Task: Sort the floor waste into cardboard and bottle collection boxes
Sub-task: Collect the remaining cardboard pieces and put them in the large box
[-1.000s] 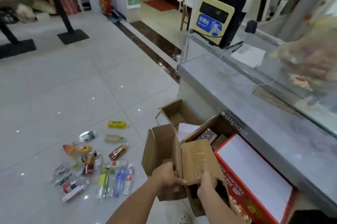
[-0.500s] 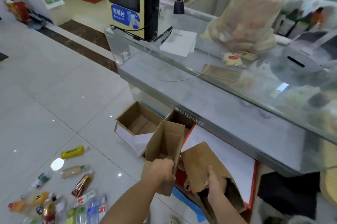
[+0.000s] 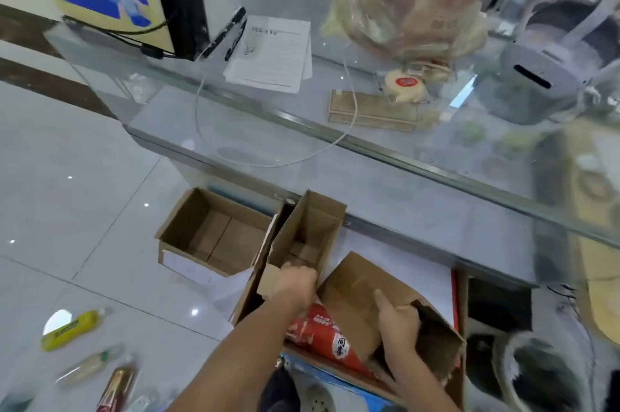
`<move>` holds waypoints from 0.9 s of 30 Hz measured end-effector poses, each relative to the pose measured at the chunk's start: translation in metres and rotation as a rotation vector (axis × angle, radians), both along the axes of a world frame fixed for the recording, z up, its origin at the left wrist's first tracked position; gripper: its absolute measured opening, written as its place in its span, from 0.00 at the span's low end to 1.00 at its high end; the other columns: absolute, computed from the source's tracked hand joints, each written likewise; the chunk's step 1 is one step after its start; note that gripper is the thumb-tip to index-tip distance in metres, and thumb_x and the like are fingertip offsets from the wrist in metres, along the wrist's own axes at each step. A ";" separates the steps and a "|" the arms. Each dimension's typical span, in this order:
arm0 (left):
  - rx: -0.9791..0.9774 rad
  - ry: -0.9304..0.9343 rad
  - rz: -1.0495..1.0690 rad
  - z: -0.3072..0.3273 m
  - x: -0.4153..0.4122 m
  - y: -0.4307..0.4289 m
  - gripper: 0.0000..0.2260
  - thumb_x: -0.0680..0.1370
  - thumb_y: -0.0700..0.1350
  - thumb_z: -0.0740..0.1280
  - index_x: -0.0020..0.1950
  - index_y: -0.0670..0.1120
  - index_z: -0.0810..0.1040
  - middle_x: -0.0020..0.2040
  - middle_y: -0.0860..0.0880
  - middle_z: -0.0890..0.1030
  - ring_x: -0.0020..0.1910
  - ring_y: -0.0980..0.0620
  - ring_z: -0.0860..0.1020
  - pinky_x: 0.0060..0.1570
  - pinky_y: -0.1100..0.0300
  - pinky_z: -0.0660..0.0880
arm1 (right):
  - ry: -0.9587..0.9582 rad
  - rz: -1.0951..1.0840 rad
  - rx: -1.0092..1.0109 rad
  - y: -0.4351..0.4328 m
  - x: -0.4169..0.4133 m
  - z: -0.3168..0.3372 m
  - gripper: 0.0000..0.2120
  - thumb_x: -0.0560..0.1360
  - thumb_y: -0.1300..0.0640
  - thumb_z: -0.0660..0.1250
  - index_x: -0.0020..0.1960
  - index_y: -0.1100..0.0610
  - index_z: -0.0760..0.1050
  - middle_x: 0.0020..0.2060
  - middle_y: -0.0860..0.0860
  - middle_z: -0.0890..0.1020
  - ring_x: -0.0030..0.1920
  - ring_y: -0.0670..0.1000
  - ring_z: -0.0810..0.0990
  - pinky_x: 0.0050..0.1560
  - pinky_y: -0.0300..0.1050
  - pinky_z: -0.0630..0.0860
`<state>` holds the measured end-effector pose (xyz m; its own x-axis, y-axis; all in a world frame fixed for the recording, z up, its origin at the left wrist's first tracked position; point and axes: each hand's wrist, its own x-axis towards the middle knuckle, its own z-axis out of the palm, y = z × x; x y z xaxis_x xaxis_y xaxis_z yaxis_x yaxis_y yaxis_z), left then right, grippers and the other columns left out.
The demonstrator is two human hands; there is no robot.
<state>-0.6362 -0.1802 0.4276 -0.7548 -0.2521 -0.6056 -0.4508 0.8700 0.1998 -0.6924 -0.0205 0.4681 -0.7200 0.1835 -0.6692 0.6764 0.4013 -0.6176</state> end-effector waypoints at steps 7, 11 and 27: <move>-0.014 -0.071 0.007 -0.065 0.004 -0.008 0.13 0.79 0.41 0.61 0.64 0.46 0.73 0.59 0.46 0.78 0.61 0.46 0.74 0.62 0.56 0.66 | -0.026 -0.059 0.090 -0.028 -0.013 -0.003 0.11 0.75 0.58 0.69 0.36 0.53 0.72 0.40 0.55 0.81 0.41 0.55 0.78 0.52 0.50 0.76; 0.040 -0.087 0.140 -0.077 0.006 -0.008 0.12 0.80 0.44 0.60 0.63 0.46 0.73 0.58 0.46 0.80 0.58 0.47 0.76 0.58 0.56 0.71 | -0.044 -0.026 0.108 -0.039 -0.021 -0.015 0.12 0.76 0.58 0.69 0.34 0.54 0.71 0.34 0.52 0.78 0.35 0.51 0.76 0.46 0.49 0.76; 0.268 -0.259 0.164 -0.150 -0.029 -0.014 0.12 0.79 0.41 0.61 0.60 0.43 0.78 0.59 0.44 0.79 0.59 0.45 0.77 0.59 0.55 0.73 | -0.110 -0.037 0.161 -0.050 -0.043 -0.057 0.06 0.76 0.57 0.68 0.41 0.55 0.76 0.40 0.53 0.82 0.41 0.52 0.80 0.53 0.50 0.79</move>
<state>-0.6652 -0.1937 0.2775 -0.5320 -0.1636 -0.8308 -0.6442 0.7150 0.2717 -0.7356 -0.0705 0.4112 -0.6348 0.3198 -0.7033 0.7525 0.4624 -0.4690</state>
